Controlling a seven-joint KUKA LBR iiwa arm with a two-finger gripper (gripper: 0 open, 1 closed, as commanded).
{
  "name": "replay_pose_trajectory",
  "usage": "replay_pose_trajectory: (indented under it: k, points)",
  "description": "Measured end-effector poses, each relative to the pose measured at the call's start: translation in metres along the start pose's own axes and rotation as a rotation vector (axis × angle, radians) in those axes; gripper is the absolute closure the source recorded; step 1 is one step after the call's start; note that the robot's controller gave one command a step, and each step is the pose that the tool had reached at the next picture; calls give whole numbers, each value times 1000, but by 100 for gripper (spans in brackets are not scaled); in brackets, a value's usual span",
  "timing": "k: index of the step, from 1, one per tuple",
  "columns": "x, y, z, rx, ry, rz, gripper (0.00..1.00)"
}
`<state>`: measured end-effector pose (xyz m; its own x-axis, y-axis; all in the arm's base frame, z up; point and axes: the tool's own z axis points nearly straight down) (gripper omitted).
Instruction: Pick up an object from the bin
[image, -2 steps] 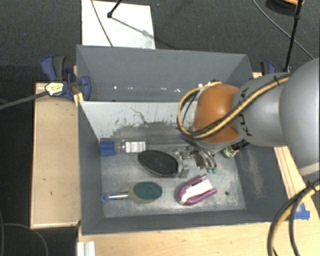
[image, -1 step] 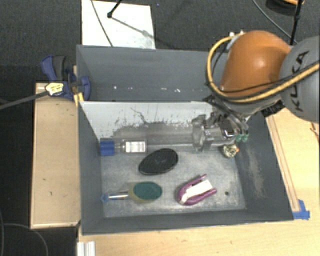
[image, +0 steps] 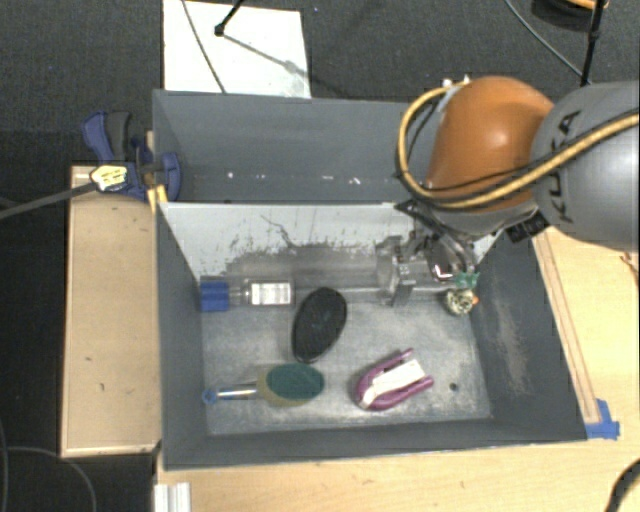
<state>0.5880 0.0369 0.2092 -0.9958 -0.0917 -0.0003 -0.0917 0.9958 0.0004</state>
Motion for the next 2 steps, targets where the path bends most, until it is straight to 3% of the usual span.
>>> replay_pose_trajectory:
  k: [1,2]
  points:
    - [7,-44,-7,2,-2,53,100]
    - [7,-41,-7,0,-2,48,0]
